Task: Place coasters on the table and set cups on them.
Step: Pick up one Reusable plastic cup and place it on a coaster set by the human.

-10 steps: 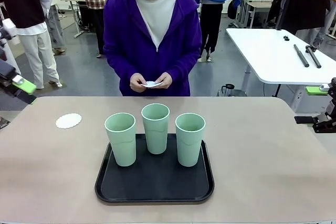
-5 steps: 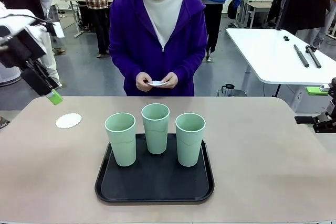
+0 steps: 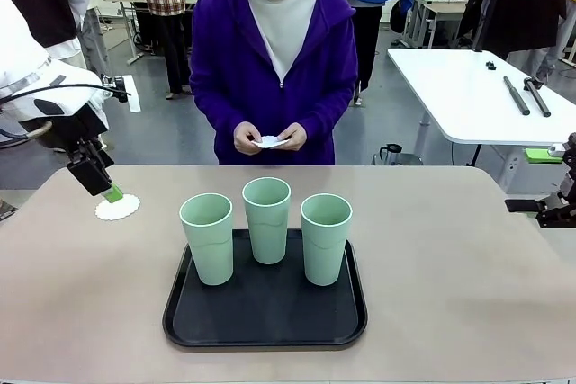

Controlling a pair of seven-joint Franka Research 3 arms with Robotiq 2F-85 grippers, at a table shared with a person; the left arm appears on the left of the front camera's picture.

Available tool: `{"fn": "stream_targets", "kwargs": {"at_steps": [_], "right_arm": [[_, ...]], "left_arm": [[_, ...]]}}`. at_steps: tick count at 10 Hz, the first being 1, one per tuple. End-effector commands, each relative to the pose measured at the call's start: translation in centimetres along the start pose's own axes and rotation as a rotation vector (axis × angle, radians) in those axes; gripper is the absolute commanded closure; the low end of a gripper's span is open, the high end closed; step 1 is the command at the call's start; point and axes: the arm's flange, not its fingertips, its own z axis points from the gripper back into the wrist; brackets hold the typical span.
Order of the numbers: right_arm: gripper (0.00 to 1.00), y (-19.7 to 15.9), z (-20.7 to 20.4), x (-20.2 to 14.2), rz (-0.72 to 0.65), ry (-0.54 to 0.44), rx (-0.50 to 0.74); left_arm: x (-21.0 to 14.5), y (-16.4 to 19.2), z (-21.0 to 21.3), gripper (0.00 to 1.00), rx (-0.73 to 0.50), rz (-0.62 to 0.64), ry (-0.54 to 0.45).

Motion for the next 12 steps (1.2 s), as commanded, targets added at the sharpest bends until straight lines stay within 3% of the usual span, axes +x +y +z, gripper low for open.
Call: {"fn": "stream_targets", "kwargs": {"at_steps": [1, 3, 6, 7, 8, 10, 12], "right_arm": [[0.00, -0.1, 0.1, 0.1, 0.013, -0.005, 0.010], [0.00, -0.1, 0.1, 0.1, 0.013, -0.005, 0.010], [0.00, -0.1, 0.1, 0.1, 0.013, -0.005, 0.010], [0.00, -0.1, 0.1, 0.1, 0.013, -0.005, 0.010], [0.00, -0.1, 0.1, 0.1, 0.013, -0.005, 0.010], [0.00, -0.1, 0.1, 0.1, 0.013, -0.005, 0.010], [0.00, -0.1, 0.1, 0.1, 0.013, -0.005, 0.010]], "left_arm": [[0.1, 0.0, 0.6, 0.00, 0.019, -0.014, 0.004], [0.0, 0.1, 0.3, 0.00, 0.006, -0.011, -0.002], [-2.2, 2.3, -3.5, 0.00, -0.305, -0.308, -0.440], [-2.8, 2.9, -4.2, 0.00, -0.366, -0.347, -0.520], [-3.6, 4.1, -4.9, 0.00, -0.382, -0.344, -0.576], [-5.4, 6.7, -8.0, 0.00, -0.487, -0.348, -0.780], [-6.0, 6.9, -11.8, 0.00, -0.446, -0.309, -0.859]]}}
